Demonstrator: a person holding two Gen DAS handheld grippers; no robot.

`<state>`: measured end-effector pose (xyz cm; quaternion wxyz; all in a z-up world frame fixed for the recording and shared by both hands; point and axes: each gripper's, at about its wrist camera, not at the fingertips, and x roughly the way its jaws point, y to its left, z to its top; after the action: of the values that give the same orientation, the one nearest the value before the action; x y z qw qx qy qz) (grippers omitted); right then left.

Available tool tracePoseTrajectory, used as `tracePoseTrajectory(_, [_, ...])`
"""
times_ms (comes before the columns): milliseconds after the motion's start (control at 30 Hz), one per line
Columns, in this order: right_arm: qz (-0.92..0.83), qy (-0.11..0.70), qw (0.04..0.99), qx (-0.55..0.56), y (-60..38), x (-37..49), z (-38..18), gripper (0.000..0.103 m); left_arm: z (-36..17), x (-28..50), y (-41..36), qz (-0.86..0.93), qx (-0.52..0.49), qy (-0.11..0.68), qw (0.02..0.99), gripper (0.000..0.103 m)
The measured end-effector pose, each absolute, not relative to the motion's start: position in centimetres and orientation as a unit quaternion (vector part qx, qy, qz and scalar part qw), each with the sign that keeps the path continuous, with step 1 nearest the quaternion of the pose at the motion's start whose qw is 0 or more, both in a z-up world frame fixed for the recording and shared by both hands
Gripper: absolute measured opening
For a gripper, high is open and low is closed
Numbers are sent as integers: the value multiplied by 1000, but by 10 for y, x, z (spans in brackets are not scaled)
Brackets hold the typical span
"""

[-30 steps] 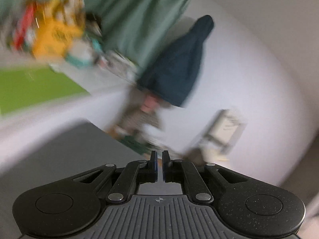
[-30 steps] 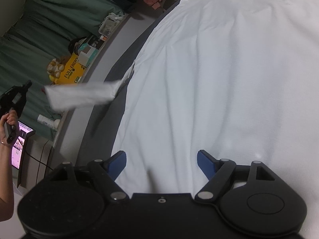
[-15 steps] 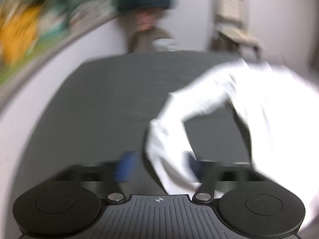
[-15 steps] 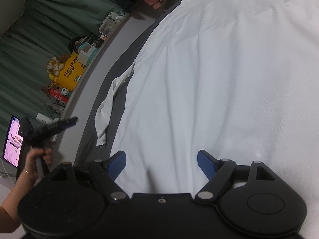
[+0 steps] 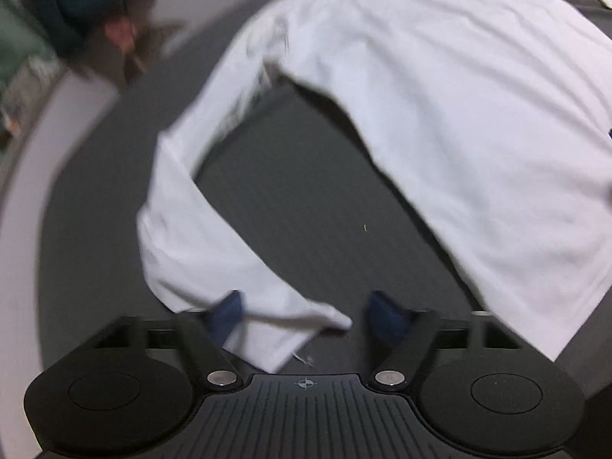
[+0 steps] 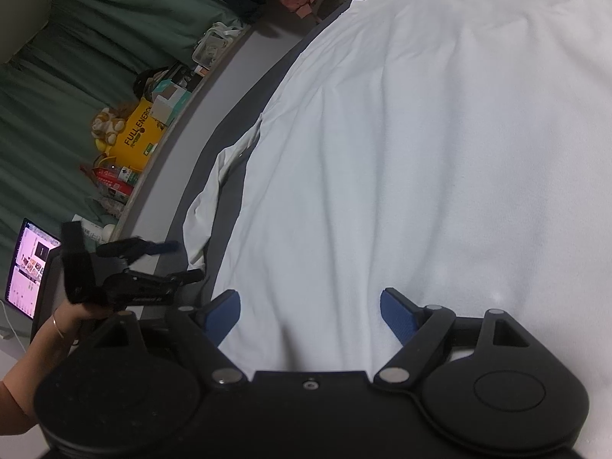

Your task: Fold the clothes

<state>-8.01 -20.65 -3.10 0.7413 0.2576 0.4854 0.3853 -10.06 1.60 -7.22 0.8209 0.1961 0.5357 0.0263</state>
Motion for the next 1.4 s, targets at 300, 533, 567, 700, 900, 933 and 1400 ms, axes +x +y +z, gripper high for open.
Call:
tracePoseTrajectory(300, [387,485,742,255,-207,-81,-30,81,-51,-102,104,114,42,525,842,11])
tracePoseTrajectory(533, [388,484,742,253,-205,-81,-30,83,-2,-104,222,286,22,461,840,10])
tracePoseTrajectory(567, [389,483,743,252,-205,-81,-30,83,-2,-102,236,299,21,457,838,3])
tracePoseTrajectory(700, [388,482,745,248,-205,-82,-29,83,-19,-86,278,341,36,453,823,3])
tracePoseTrajectory(900, [400,471,761,199,-197,-90,-22,84,-44,-81,295,356,11,449,820,5])
tracePoseTrajectory(933, [402,469,763,188,-195,-92,-21,84,-46,-87,300,356,-15,451,819,11])
tracePoseTrajectory(1400, [408,467,760,194,-192,-91,-20,89,-90,-146,320,296,-176,420,840,21])
